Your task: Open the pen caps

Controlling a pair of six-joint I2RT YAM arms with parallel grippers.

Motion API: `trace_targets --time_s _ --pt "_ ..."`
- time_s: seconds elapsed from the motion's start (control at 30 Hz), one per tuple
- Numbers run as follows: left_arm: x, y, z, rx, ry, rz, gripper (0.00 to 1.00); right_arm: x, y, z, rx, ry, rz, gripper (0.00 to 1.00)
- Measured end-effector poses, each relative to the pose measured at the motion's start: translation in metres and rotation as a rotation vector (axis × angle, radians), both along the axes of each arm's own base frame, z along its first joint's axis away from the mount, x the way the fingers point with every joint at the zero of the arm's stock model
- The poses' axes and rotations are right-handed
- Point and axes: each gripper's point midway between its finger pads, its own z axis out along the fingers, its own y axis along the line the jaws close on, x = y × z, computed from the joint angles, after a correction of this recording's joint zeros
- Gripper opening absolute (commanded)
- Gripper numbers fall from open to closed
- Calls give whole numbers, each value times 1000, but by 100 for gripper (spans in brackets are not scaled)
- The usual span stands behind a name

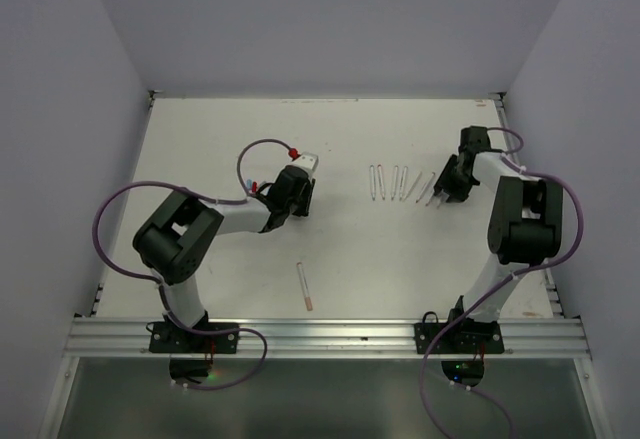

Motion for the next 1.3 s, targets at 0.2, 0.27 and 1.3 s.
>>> trace_targets --time_s 0.2,0.27,1.3 --pt "-1 3 11 -1 -11 6 46 0 1 12 0 -33 8 46" --pt "-1 2 21 -15 -25 2 47 0 1 16 -2 -46 8 49" --pt "-100 80 185 -463 -184 277 62 -208 317 30 -19 -74 871 53"
